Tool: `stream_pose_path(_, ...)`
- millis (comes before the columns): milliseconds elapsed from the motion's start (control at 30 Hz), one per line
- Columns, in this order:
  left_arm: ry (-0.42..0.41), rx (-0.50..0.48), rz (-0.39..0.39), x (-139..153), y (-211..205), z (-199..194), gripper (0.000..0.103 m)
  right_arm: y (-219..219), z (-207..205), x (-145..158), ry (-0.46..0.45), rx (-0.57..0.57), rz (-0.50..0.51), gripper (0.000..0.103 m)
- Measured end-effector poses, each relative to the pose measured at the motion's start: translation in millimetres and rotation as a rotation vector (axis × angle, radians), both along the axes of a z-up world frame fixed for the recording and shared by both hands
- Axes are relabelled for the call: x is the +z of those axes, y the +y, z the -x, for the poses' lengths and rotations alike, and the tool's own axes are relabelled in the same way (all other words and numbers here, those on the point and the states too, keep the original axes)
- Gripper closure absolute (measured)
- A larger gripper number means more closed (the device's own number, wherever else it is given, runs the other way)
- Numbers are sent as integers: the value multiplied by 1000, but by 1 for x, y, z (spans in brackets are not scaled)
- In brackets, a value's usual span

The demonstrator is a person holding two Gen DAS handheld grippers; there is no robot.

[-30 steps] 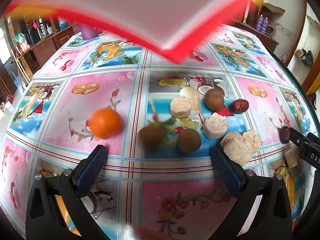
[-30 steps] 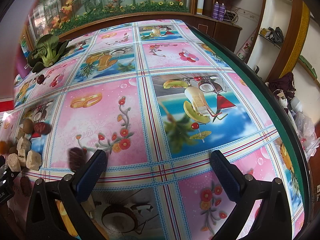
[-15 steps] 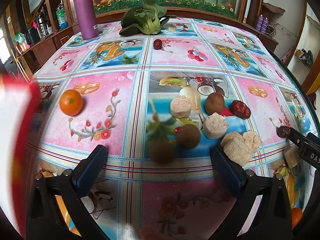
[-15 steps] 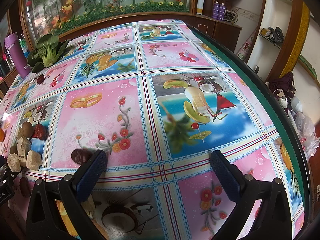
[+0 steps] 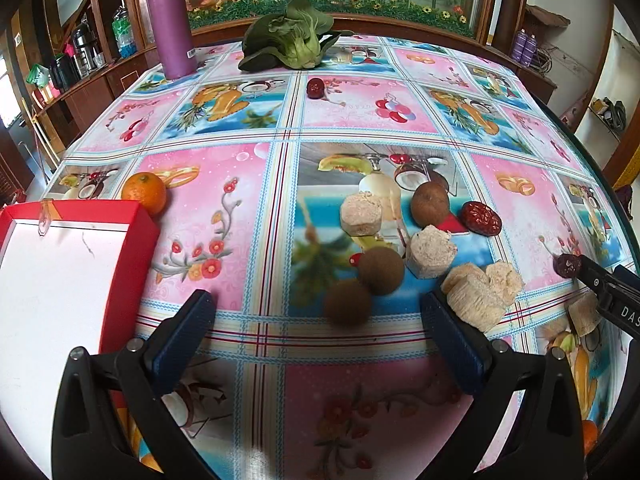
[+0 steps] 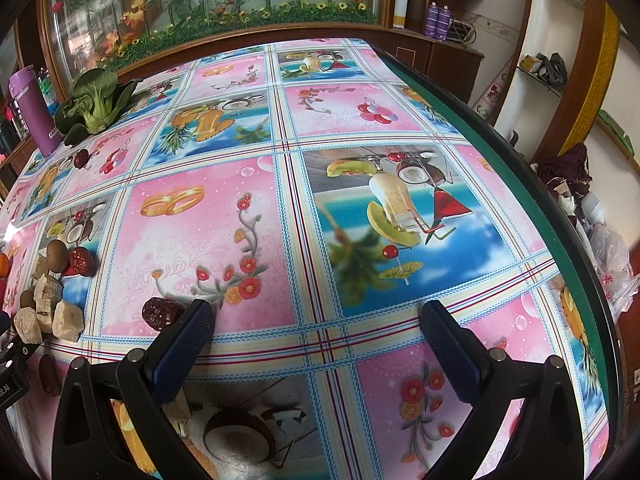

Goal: Organize fruits

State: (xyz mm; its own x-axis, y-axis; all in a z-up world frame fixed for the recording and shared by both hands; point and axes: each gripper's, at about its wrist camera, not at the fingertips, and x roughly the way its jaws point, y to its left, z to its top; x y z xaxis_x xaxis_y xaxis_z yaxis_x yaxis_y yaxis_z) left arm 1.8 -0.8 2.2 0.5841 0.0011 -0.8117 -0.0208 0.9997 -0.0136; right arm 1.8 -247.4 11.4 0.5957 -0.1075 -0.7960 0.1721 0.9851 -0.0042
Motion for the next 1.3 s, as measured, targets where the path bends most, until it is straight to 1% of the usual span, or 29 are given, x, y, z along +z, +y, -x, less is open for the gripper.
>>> stream_pose_path(800,5,-5,-2,0,0,0,0,0,0,1,1,0,-1,0)
stream_pose_path(867,14,12,-6,0,2,5,0,0,1,2,1,0,0,0)
stream_pose_path(933,17,29,-19,1,2,11,0,0,1,3,11,15,-1,0)
stream_pose_path(1000,6,36,-39,4,1,20,0,0,2,6,44,47,-12,1)
stream_pose_path(1033,-2,34,-48,5,5,24,0,0,7,9,44,66,-25,2)
stream_pose_path(1167,-42,25,-79,19,10,39,0,8,38,35,-61,117,2,2)
stream_pose_path(1300,-93,-19,-108,33,15,54,0,23,88,63,-148,268,-34,2)
